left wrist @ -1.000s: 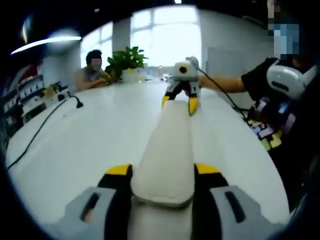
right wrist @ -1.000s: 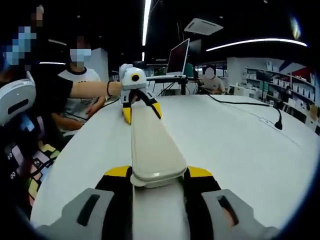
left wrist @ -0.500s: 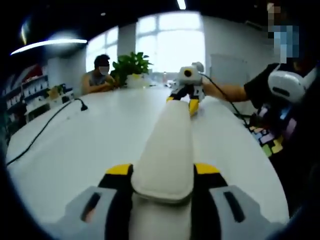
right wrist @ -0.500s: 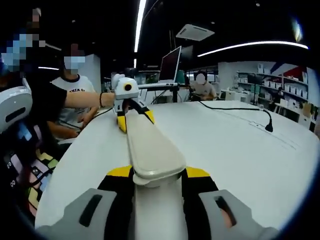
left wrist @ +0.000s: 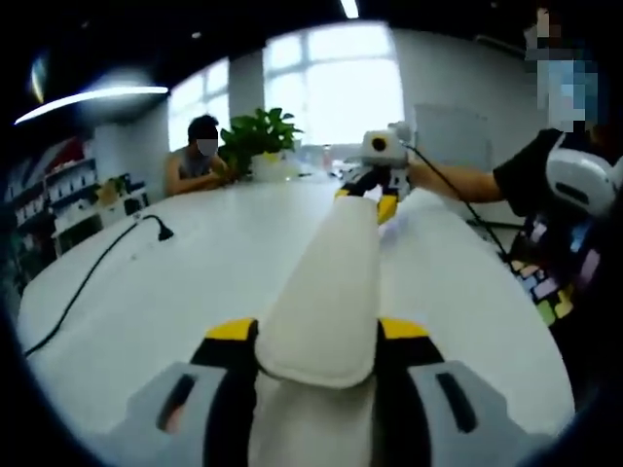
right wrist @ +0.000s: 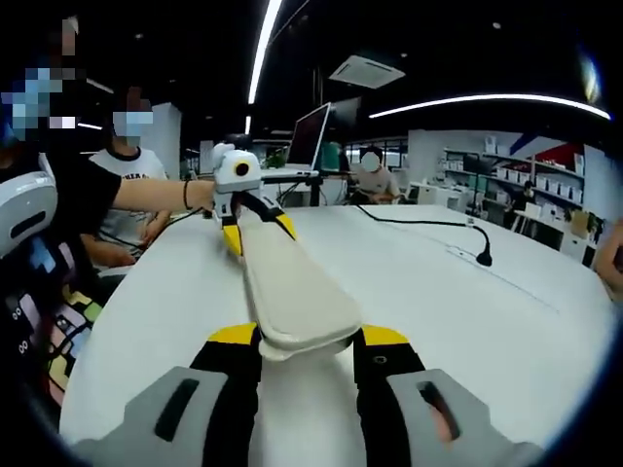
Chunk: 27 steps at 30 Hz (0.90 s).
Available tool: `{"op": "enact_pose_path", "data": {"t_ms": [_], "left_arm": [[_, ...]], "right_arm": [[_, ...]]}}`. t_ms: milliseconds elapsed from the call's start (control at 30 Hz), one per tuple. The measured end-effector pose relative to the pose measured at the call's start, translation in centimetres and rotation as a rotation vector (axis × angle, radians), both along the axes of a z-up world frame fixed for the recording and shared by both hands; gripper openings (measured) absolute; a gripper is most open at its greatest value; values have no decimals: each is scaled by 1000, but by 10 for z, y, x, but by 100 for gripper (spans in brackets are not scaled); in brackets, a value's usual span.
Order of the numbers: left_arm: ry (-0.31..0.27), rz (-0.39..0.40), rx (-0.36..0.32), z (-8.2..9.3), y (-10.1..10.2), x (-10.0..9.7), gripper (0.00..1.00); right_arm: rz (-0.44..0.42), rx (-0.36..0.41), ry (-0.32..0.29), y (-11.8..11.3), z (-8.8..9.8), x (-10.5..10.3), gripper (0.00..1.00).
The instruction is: Arrange the utensils inside the cutlery case until each visible utensil rests in its matching compartment.
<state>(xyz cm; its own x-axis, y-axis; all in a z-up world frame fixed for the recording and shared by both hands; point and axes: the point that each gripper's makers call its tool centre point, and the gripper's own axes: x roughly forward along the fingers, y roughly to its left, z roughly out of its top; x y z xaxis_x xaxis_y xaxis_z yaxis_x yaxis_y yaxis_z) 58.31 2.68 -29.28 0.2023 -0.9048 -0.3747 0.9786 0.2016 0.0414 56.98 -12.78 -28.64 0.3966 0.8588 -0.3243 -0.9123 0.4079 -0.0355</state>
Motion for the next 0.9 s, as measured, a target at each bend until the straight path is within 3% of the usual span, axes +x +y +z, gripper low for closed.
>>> {"op": "enact_pose_path", "data": {"t_ms": [300, 900], "left_arm": [[26, 53, 17, -13, -4, 22, 50], [31, 59, 42, -24, -1, 28, 50]], "right_arm": [[-36, 4, 40, -5, -19, 20, 38], [-47, -13, 84, -5, -33, 24, 40]]}}
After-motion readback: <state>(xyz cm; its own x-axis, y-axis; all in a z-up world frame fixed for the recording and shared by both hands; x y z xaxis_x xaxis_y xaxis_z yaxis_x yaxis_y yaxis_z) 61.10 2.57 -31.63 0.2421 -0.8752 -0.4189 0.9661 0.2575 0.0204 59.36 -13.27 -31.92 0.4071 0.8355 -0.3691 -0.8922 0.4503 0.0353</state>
